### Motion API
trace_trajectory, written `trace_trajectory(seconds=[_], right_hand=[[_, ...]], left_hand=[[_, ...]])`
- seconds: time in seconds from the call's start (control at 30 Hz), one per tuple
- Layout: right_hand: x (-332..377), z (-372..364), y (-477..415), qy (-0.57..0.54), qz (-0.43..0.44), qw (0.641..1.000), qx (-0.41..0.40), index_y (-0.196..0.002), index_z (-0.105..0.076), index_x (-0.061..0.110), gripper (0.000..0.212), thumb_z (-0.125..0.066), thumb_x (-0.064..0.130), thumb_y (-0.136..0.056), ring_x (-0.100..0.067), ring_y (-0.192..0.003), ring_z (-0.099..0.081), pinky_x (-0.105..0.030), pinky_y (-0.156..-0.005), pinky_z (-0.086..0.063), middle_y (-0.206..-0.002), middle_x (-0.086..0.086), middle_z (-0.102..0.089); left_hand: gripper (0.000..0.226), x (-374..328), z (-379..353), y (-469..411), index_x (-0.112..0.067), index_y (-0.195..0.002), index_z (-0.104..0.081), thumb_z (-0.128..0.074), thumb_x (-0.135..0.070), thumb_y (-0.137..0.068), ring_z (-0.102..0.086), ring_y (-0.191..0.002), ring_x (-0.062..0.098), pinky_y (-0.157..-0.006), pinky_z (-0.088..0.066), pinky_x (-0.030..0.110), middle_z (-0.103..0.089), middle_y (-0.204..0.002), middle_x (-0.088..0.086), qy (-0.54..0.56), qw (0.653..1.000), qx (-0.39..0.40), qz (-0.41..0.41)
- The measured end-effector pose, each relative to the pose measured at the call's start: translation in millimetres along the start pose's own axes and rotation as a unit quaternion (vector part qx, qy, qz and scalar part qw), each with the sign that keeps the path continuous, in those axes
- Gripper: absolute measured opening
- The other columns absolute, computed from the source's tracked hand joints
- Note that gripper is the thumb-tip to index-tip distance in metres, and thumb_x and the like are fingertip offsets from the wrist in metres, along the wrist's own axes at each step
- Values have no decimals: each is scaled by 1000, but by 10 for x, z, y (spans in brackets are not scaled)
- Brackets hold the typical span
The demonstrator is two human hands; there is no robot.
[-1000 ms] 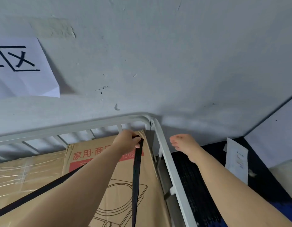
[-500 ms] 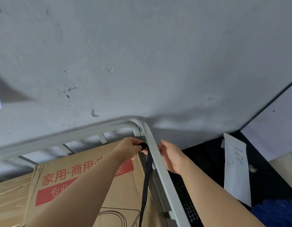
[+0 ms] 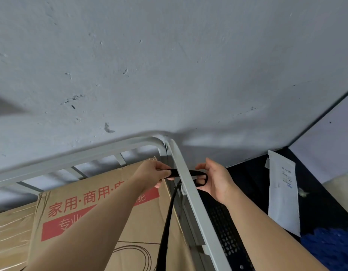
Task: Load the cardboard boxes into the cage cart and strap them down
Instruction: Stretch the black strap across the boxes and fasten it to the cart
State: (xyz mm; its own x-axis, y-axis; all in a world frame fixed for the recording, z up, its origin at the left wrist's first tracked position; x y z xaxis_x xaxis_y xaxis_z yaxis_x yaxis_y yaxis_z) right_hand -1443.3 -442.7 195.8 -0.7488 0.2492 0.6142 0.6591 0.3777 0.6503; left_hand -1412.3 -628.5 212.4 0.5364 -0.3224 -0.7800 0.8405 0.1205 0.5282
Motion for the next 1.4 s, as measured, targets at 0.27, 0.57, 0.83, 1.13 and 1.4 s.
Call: trace_trajectory(seconds=[0.27, 0.57, 0.83, 1.13, 1.4], right_hand=[[-98, -8, 459, 61, 32, 998, -10, -78, -49, 8, 33, -37, 28, -100, -17, -52, -38, -33, -65, -44, -61, -8, -39], [-100, 58, 551, 123, 21, 990, -69, -83, -52, 9, 32, -43, 35, -98, -17, -59, -47, -31, -62, -48, -69, -6, -47], [-126, 50, 683, 131, 10, 987, -93, -86, -52, 10, 29, -44, 35, -97, -17, -61, -46, -33, -61, -48, -70, -6, -45], [-300, 95, 801, 236, -26, 968, -77, -91, -52, 11, 33, -40, 42, -97, -15, -52, -44, -33, -64, -41, -59, -1, -46], [-288, 90, 781, 215, -19, 973, -85, -94, -52, 10, 34, -40, 41, -97, -14, -51, -44, -33, -65, -45, -62, -2, -48]], left_hand=[[20, 27, -97, 1031, -37, -81, -56, -66, -54, -77, -57, -75, -1, -67, -50, 21, -59, -78, -18, -262, 949, -145, -101], [27, 912, -590, 1562, -16, -69, -56, -66, -39, -78, -52, -58, 12, -59, -48, 28, -58, -66, -1, -323, 938, 84, 95], [15, 914, -861, 1631, -20, -72, -63, -65, -24, -87, -64, -54, 1, -48, -45, 14, -74, -77, 0, -198, 959, 173, 108], [21, -336, 385, 1076, -3, -87, -57, -41, -8, -100, -49, -44, 10, -39, -41, 19, -61, -73, 10, 155, 974, -164, 23], [15, -249, 160, 933, -13, -102, -63, -51, -15, -93, -62, -71, 20, -65, -55, 35, -68, -90, 8, -259, 961, -94, -35]])
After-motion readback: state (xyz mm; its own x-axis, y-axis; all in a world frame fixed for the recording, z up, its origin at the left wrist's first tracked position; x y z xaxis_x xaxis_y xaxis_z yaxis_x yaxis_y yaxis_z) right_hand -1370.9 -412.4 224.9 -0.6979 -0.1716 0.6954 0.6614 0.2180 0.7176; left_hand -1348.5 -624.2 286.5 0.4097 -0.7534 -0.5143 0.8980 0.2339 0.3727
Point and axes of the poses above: each hand's wrist, its own y-axis away from the middle knuckle, its own z-axis out of the back of the hand, x = y × z, the point moved 8 cm from there along -y, towards the middle knuckle
